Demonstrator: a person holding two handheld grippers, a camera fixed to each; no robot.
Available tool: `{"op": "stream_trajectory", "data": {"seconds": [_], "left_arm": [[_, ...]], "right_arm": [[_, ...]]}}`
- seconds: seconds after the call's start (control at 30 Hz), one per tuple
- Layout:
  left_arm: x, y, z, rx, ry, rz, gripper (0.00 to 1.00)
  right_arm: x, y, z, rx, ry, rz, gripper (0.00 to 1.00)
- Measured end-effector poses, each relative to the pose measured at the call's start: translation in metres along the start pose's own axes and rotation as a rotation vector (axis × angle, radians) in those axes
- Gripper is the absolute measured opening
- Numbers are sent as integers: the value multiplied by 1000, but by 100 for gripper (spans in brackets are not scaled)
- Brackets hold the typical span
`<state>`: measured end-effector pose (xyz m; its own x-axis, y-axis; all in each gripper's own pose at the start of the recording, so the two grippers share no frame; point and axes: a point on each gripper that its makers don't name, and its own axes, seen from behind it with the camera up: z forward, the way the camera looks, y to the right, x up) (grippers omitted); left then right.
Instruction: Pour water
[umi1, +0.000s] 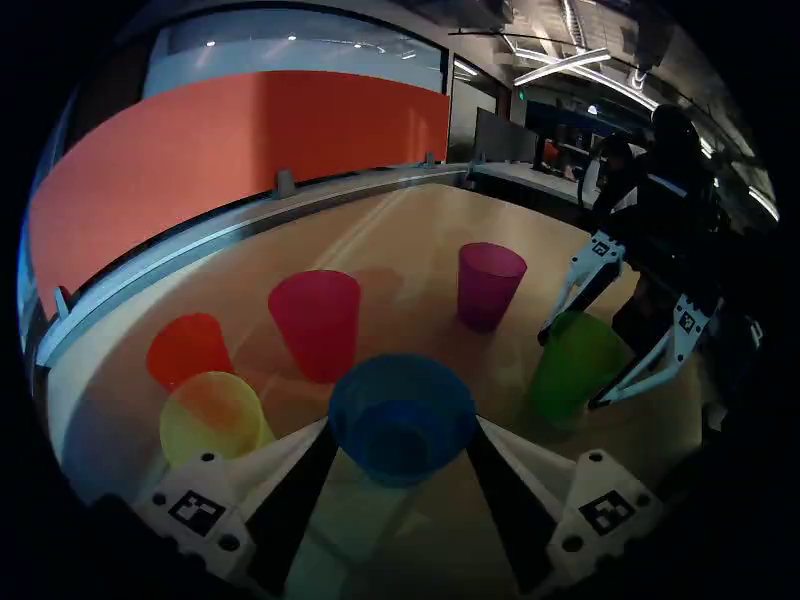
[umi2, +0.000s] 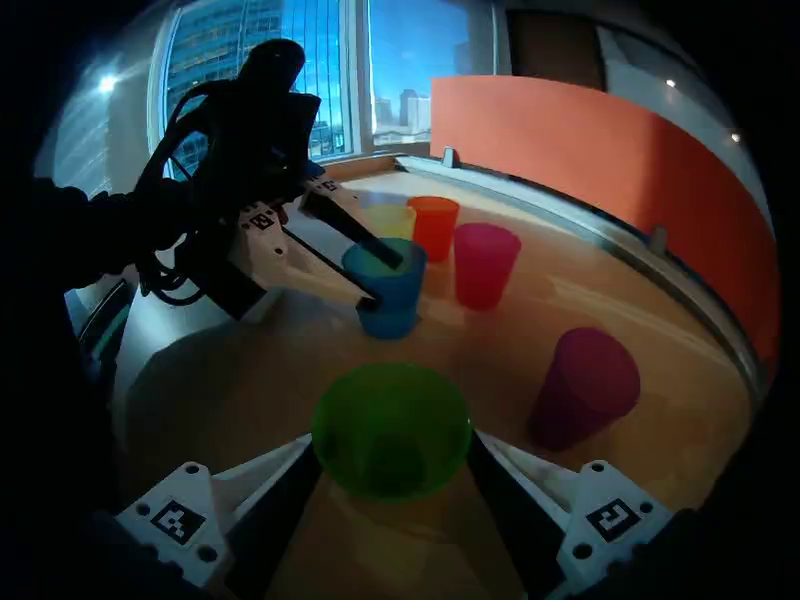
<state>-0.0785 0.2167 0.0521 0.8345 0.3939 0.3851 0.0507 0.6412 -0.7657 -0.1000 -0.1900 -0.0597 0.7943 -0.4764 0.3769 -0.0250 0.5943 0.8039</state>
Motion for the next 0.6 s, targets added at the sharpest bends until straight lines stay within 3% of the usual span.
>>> {"op": "stream_trajectory", "data": {"seconds": [0.13, 0.6], "left_arm": [[0, 0, 0, 0, -2, 1, 87], [0, 2, -4, 0, -3, 10, 86]], "right_arm": [[2, 0, 1, -3, 7, -1, 91], [17, 2, -9, -5, 54, 18, 90]]}}
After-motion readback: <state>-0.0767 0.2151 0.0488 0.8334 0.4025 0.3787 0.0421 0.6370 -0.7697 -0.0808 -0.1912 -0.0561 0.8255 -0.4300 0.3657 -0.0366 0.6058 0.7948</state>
